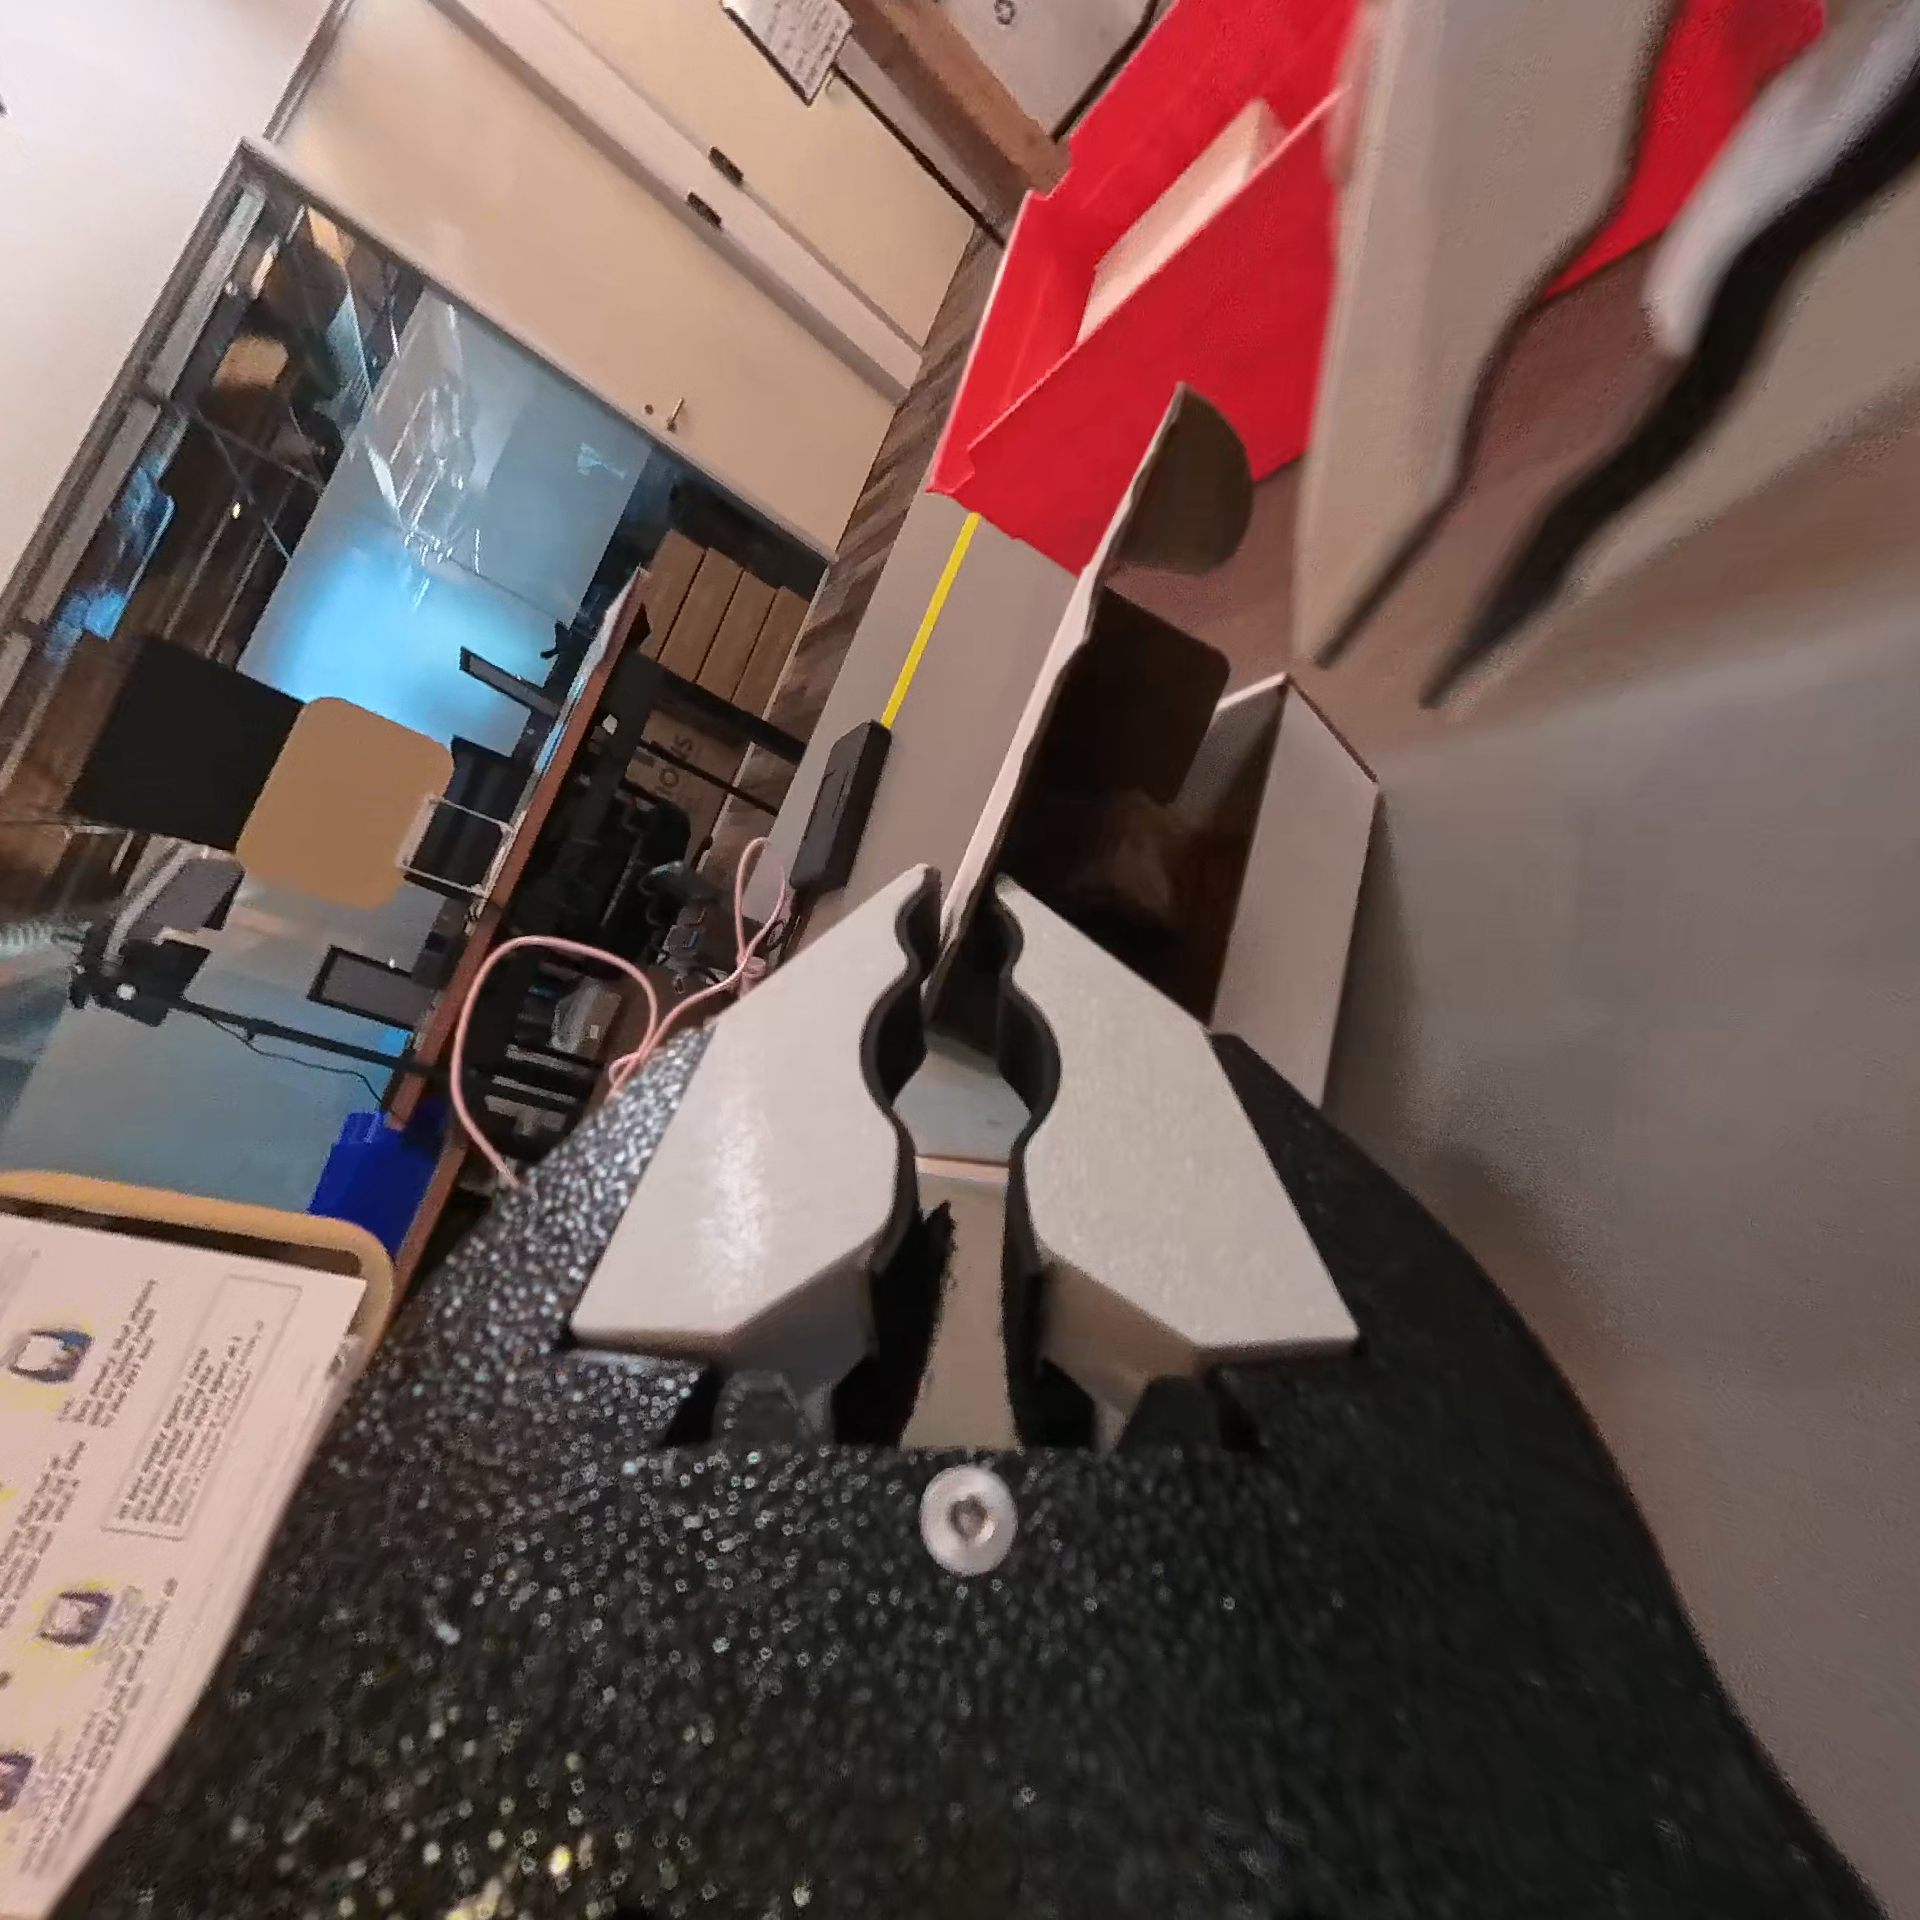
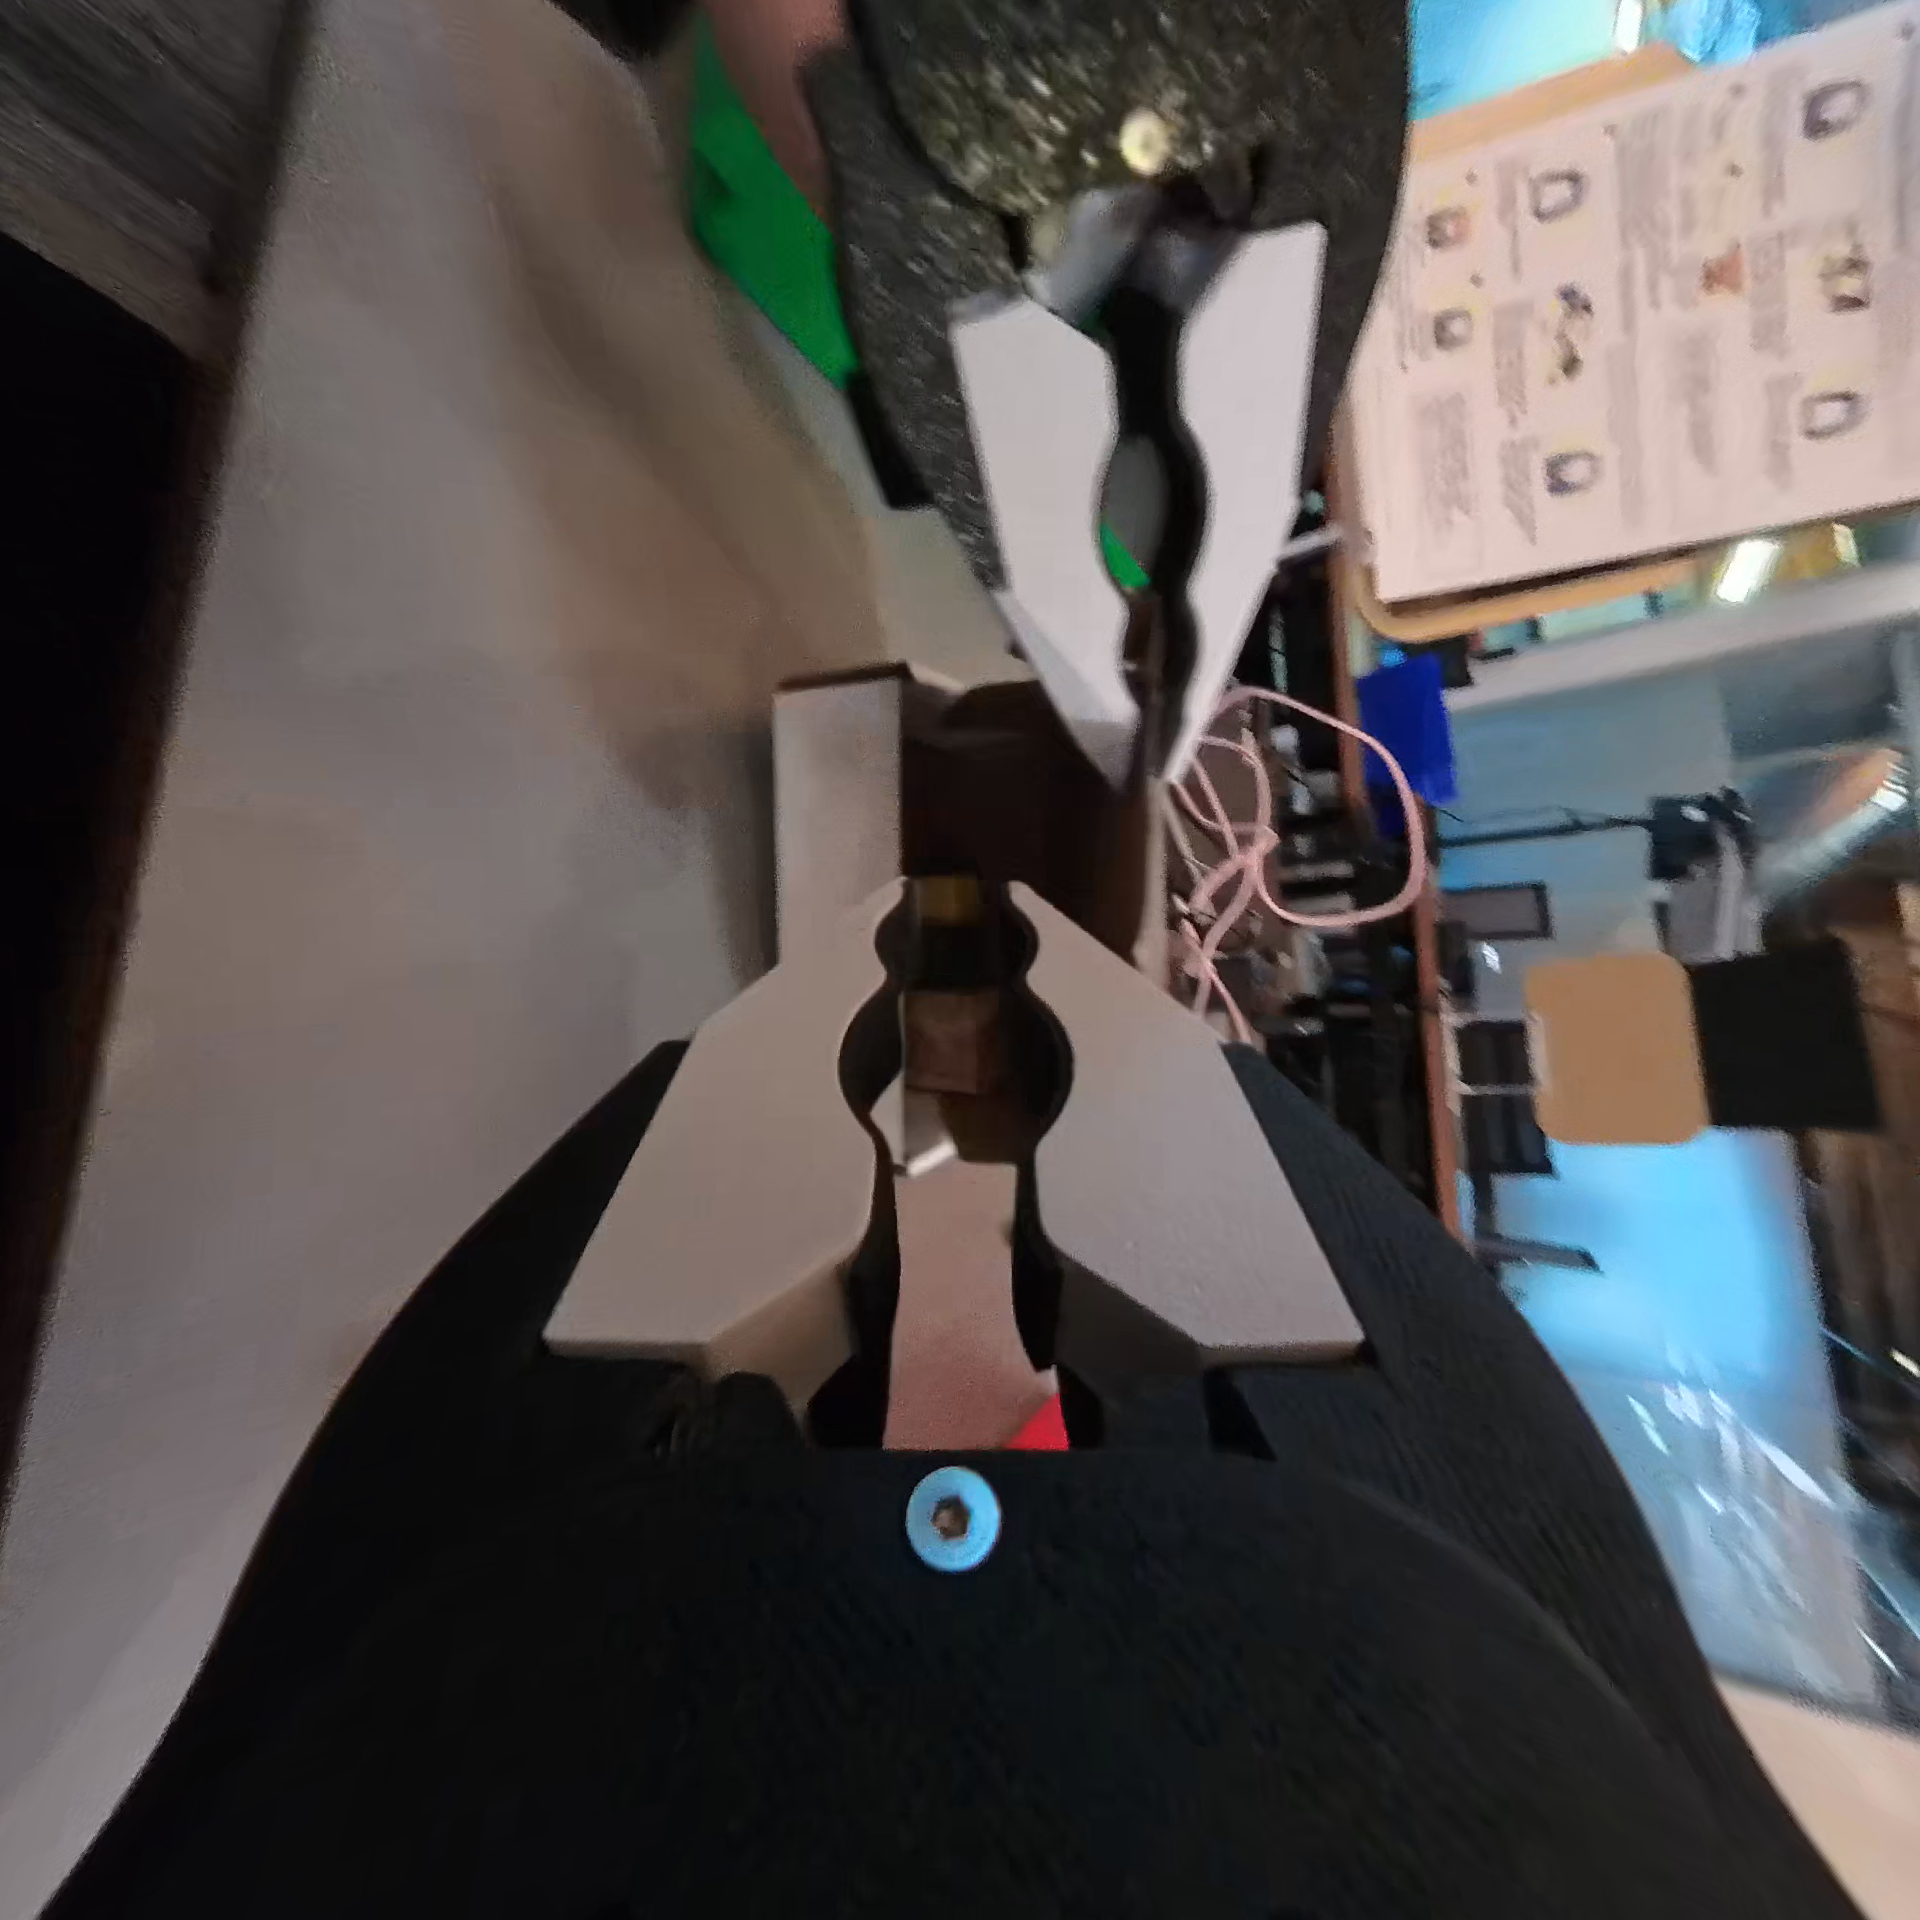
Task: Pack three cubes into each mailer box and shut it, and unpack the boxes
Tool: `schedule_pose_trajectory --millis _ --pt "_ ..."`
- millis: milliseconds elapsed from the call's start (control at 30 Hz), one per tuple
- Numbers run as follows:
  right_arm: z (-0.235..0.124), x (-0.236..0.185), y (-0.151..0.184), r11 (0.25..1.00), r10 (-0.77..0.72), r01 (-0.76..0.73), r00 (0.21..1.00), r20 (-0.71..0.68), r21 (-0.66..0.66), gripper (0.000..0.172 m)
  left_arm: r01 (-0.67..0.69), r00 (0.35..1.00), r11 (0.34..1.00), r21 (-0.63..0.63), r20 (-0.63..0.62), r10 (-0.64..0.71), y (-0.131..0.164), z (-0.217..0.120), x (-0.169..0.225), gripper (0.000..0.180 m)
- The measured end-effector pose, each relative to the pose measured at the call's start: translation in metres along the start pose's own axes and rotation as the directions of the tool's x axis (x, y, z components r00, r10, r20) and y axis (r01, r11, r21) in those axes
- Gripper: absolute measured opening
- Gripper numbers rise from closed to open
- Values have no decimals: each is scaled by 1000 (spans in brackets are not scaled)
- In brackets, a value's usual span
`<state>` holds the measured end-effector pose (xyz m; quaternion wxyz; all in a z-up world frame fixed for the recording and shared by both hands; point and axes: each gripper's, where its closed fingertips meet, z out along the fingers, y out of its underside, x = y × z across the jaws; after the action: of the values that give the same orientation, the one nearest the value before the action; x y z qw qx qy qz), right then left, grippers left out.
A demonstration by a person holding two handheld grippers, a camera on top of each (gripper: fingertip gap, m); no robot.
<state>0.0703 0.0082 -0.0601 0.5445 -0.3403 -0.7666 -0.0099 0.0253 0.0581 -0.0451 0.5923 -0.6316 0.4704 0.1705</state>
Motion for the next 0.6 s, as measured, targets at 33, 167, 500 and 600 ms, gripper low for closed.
schedule_pose_trajectory --millis 33,167,500,600 --pt "1 -6 -3 1000 7 -8 999 31 13 18 23 1000 1000 -2 6 -23 1 -1 -3 5" --pt "23 -19 14 996 -7 13 997 72 -87 46 96 995 995 9 8 -96 0 -3 -9 5" --pt "50 -58 60 974 29 30 966 256 -224 12 197 980 979 52 28 -198 0 -16 -28 5" --pt "45 -61 58 977 50 13 956 290 -213 10 214 970 975 66 103 -220 7 -13 -40 6"
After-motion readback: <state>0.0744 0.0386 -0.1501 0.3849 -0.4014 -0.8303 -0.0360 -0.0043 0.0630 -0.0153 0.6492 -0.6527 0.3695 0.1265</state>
